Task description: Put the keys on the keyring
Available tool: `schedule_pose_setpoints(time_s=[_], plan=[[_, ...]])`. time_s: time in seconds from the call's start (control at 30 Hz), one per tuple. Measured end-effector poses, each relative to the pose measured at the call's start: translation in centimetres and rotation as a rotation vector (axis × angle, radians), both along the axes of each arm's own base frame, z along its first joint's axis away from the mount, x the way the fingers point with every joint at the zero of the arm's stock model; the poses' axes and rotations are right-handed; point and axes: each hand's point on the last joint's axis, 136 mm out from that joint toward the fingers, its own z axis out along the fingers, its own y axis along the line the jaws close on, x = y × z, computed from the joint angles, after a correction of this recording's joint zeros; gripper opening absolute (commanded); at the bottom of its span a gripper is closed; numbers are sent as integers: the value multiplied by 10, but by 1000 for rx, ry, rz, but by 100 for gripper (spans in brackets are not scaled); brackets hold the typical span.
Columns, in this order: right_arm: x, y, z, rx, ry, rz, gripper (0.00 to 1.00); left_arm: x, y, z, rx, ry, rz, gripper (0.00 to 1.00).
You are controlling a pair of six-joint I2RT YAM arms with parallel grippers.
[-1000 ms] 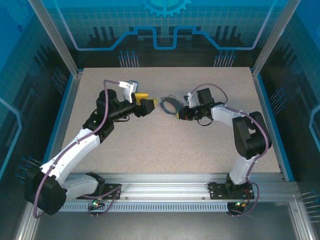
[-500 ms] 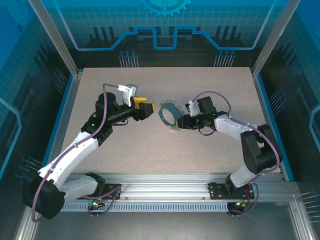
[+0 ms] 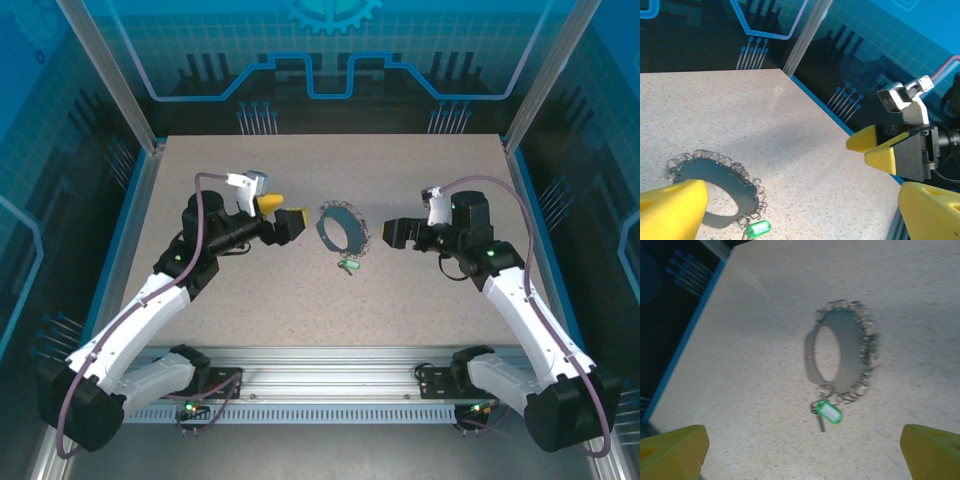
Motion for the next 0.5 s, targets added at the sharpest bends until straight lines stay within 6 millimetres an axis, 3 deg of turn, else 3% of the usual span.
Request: schedule_pose_setpoints(time_s=[0.13, 0.27, 0.43, 0.5], plan=[[11, -36, -11, -110, 8, -157, 100, 8, 19, -11, 27, -22, 122, 99], [29, -85, -18, -222, -36, -377, 100, 18, 48, -28, 104, -106, 290, 99], [29, -144, -52, -358, -34, -633, 100, 29, 86, -50, 265, -196, 467, 99], [29, -163, -59, -408, -49, -710, 100, 34, 112, -59, 321, -213, 554, 99]])
